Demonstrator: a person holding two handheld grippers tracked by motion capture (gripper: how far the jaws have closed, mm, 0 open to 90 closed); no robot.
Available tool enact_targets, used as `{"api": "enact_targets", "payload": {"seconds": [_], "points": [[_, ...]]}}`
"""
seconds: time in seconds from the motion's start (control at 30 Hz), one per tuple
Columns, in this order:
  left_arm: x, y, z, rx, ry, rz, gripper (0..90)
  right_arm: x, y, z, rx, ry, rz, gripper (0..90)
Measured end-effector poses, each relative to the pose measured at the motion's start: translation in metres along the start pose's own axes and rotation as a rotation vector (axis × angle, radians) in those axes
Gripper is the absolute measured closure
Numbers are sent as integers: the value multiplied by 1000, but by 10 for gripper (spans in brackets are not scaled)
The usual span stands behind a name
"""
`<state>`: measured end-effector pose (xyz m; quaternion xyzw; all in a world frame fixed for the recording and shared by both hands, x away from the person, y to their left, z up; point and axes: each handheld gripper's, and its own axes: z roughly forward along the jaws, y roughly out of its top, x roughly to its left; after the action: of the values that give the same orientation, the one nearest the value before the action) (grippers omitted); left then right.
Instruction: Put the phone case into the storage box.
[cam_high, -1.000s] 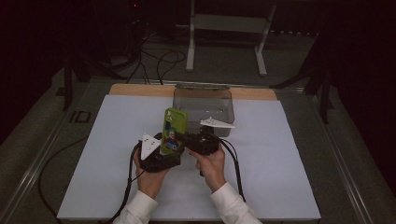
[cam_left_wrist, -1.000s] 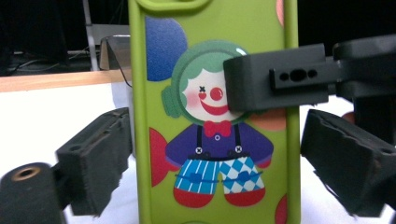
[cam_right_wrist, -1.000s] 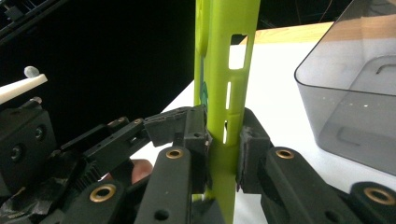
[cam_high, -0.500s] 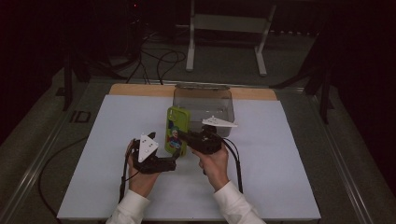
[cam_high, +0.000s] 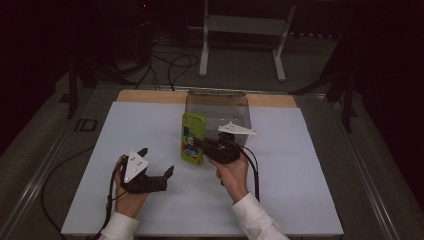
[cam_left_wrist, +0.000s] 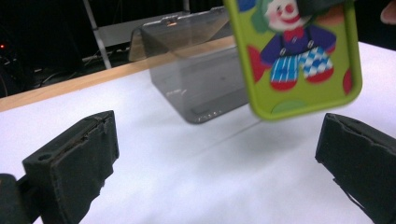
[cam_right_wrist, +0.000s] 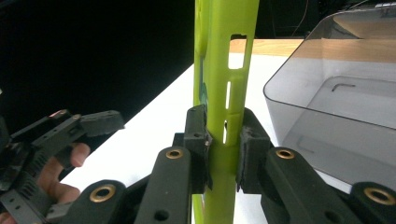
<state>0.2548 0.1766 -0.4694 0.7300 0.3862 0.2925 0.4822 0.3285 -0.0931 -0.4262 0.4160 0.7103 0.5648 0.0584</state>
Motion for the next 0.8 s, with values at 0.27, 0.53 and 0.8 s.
{"api": "enact_targets", "payload": {"seconds": [0.27,0.53,0.8], "points": [[19,-23,-28,-11,49,12,0,-2,6,-6,11,-12,-5,777],[29,-45,-36,55,45,8,0,-3,17,-13,27,-39,-24,777],[33,-52,-42,25,94,0,0,-6,25,-16,68,-57,-33,777]]}}
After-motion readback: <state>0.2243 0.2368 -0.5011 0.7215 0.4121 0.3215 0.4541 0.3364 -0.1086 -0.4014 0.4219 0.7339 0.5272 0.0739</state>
